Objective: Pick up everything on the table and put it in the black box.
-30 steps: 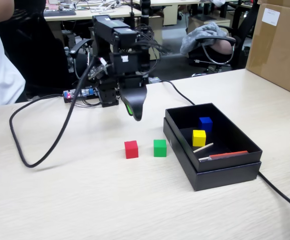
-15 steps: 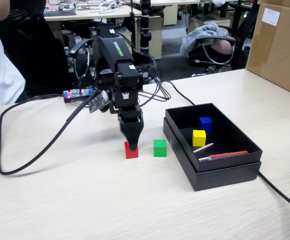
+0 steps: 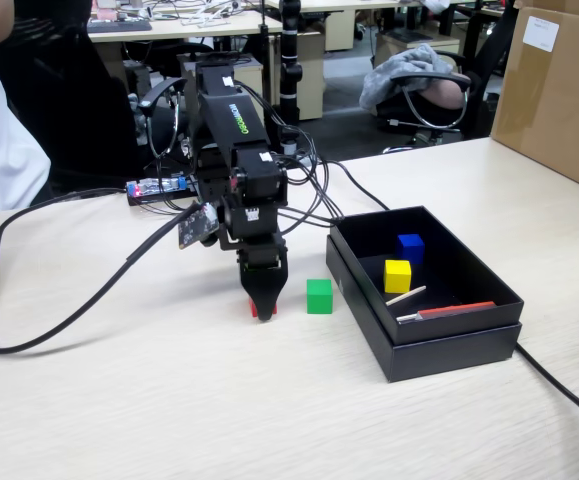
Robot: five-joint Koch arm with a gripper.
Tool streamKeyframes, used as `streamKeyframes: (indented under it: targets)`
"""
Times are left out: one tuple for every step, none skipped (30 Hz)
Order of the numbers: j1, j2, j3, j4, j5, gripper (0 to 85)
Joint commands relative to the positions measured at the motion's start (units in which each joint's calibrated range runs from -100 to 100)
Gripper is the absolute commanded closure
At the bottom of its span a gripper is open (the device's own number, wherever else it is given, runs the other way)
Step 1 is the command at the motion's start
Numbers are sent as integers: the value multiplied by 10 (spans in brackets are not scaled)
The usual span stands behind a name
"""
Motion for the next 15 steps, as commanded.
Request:
streamKeyframes:
  targets:
    - [-2, -2, 30, -3, 4, 718]
    - [-2, -5, 31, -3, 4, 737]
    - [-2, -12, 30, -3, 4, 741]
    - [-2, -24, 28, -3, 4, 741]
    - [-2, -43, 26, -3, 4, 741]
    - [-1, -64, 23, -3, 4, 741]
    - [0, -94, 19, -3, 4, 741]
    - [3, -129, 19, -4, 4, 741]
    - [6, -164, 20, -5, 5, 741]
    - [12, -200, 24, -7, 4, 741]
    - [18, -234, 29, -8, 5, 741]
    - [27, -266, 37, -9, 5, 741]
    - [37, -294, 45, -9, 5, 741]
    - [47, -320, 51, -10, 5, 741]
    - [60, -341, 57, -10, 5, 741]
